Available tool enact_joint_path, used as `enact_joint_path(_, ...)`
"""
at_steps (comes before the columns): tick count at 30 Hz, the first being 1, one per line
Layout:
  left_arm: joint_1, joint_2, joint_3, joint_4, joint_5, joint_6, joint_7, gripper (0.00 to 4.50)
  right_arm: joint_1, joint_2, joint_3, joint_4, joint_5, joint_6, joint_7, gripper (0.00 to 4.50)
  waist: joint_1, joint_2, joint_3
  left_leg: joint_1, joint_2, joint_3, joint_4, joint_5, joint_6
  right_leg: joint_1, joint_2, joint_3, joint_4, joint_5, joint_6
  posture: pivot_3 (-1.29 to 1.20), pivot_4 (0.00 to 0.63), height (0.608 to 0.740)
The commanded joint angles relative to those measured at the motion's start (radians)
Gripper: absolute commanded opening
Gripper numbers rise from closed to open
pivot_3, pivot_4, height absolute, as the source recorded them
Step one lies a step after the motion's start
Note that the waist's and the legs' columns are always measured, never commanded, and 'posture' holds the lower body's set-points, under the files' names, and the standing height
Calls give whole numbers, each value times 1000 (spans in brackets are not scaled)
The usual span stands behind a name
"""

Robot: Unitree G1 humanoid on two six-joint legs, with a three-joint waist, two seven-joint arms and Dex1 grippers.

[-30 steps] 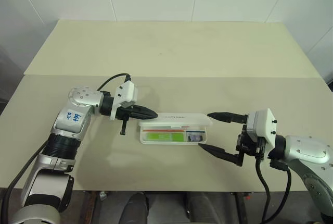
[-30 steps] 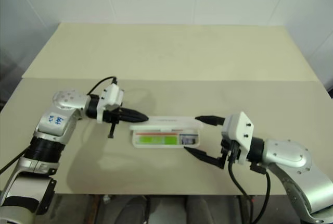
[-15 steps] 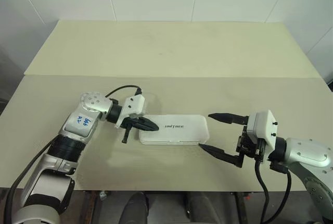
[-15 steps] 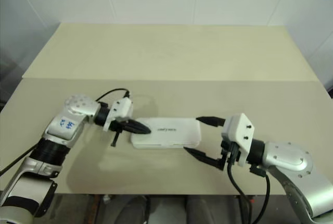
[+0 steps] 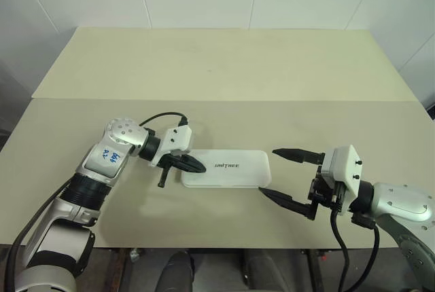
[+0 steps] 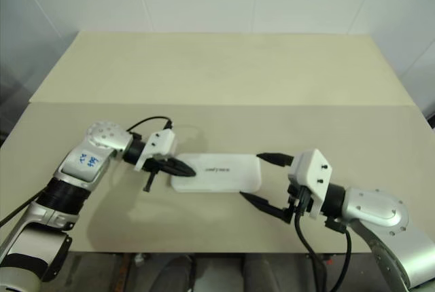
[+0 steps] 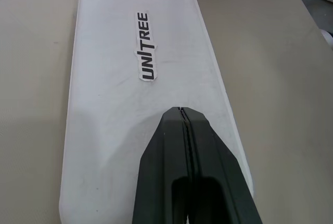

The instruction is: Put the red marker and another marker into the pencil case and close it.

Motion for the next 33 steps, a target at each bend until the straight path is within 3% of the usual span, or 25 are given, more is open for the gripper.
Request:
enact_joint_path(1, -8, -9, 12, -22, -23, 61, 3, 23, -11, 5, -20, -21, 22, -11, -1, 4500, 0, 0, 0, 0, 0, 0, 0, 0, 0, 0, 0, 0, 0, 0, 0, 0, 150, 740)
enact_joint_path(4, -24, 6, 77, -44, -99, 128, -17, 23, -16, 2, -24, 1, 20, -19, 15, 4500, -1, 0, 0, -1, 0, 0, 0, 0, 0, 0, 0, 0, 0, 0, 0, 0, 150, 740)
enact_joint_path(10, 13, 49, 216, -98, -210, 98, -32, 23, -30, -1, -26, 35, 15, -25, 36, 4500, -1, 0, 0, -2, 0, 0, -1, 0, 0, -2, 0, 0, 0, 0, 0, 0, 150, 740)
enact_joint_path(15, 88, 42, 322, -172, -264, 58, 34, 1536, -30, -4, -49, 69, 5, -33, 44, 4500, 0, 0, 0, -2, 0, -1, -1, 0, 0, -2, 0, 0, 0, 0, 1, 0, 150, 740)
enact_joint_path(24, 259, 68, 405, -300, -319, 89, 127, 4481, 12, -11, -118, 75, 6, -64, 74, 4500, 0, 0, 0, -2, 0, -1, -1, 0, 1, -2, 0, 0, 0, 0, 0, 0, 150, 740)
enact_joint_path(33, 329, 99, 434, -300, -317, 35, 142, 4481, 99, -77, -238, 81, 1, -114, 204, 4500, 0, 0, 0, -2, 0, 0, 0, 0, 0, -1, 0, 0, -1, 0, 0, 0, 150, 740)
